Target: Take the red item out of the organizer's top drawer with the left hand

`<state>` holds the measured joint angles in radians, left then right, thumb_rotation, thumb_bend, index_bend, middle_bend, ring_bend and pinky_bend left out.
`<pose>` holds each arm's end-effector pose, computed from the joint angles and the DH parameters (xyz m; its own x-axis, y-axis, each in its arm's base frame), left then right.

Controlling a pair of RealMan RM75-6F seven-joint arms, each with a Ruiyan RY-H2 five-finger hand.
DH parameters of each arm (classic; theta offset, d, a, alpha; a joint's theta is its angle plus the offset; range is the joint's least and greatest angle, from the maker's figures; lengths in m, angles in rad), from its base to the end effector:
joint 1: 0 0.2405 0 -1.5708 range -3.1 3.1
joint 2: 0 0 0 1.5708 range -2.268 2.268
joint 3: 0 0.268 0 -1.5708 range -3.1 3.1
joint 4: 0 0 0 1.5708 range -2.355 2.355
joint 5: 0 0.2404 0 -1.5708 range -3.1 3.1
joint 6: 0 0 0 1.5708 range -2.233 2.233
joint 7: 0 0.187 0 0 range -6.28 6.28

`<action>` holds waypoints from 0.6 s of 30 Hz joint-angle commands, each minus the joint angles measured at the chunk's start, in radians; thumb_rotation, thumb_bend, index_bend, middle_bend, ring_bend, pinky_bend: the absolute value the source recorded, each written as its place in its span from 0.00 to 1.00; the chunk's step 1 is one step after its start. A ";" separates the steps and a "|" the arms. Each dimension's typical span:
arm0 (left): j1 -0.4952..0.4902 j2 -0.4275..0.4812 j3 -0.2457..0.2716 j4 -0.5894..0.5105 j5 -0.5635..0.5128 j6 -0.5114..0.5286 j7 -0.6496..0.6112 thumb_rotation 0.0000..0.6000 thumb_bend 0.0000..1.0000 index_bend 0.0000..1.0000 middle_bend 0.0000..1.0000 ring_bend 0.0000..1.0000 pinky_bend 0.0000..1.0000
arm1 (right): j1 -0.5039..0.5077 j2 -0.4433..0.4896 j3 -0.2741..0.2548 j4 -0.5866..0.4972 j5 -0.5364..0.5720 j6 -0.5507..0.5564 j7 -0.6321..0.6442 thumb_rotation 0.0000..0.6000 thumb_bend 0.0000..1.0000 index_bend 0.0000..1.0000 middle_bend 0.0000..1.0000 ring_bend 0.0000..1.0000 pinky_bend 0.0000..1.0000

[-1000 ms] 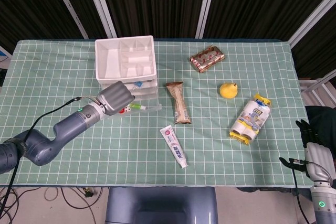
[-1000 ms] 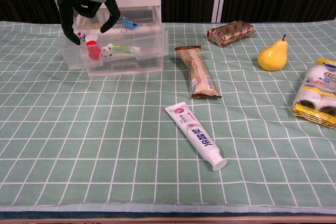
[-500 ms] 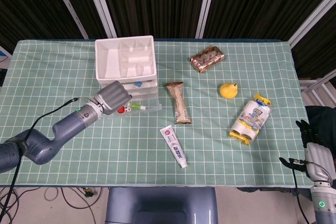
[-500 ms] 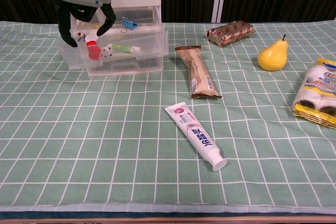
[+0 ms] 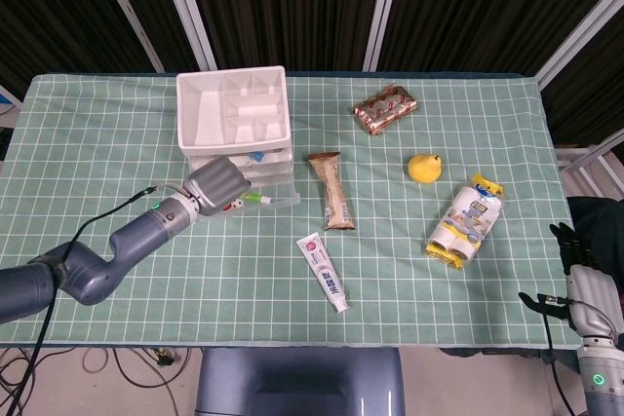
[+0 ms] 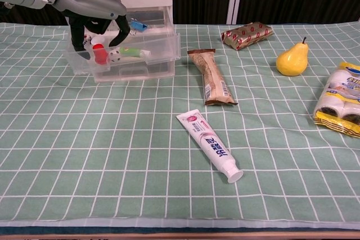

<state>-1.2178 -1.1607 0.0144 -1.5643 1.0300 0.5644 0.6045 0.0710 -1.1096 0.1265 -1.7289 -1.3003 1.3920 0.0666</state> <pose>-0.0821 0.4542 0.0028 0.9403 0.0360 0.3384 0.2656 -0.6994 -0.6636 -0.3418 -0.2358 0.1353 0.1936 -0.0182 0.9809 -0.9643 0.1807 0.1937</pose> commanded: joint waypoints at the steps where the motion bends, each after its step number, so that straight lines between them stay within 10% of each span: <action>1: -0.003 -0.001 0.004 0.001 -0.005 -0.002 0.000 1.00 0.17 0.51 1.00 1.00 1.00 | 0.000 0.000 0.000 0.000 0.001 0.000 0.001 1.00 0.06 0.00 0.00 0.00 0.23; 18: -0.005 0.008 0.028 -0.009 -0.023 0.020 -0.008 1.00 0.36 0.58 1.00 1.00 1.00 | 0.000 0.002 -0.001 -0.002 0.000 -0.003 0.008 1.00 0.06 0.00 0.00 0.00 0.23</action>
<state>-1.2236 -1.1533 0.0423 -1.5721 1.0058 0.5836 0.5974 0.0710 -1.1081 0.1258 -1.7311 -1.3006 1.3886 0.0741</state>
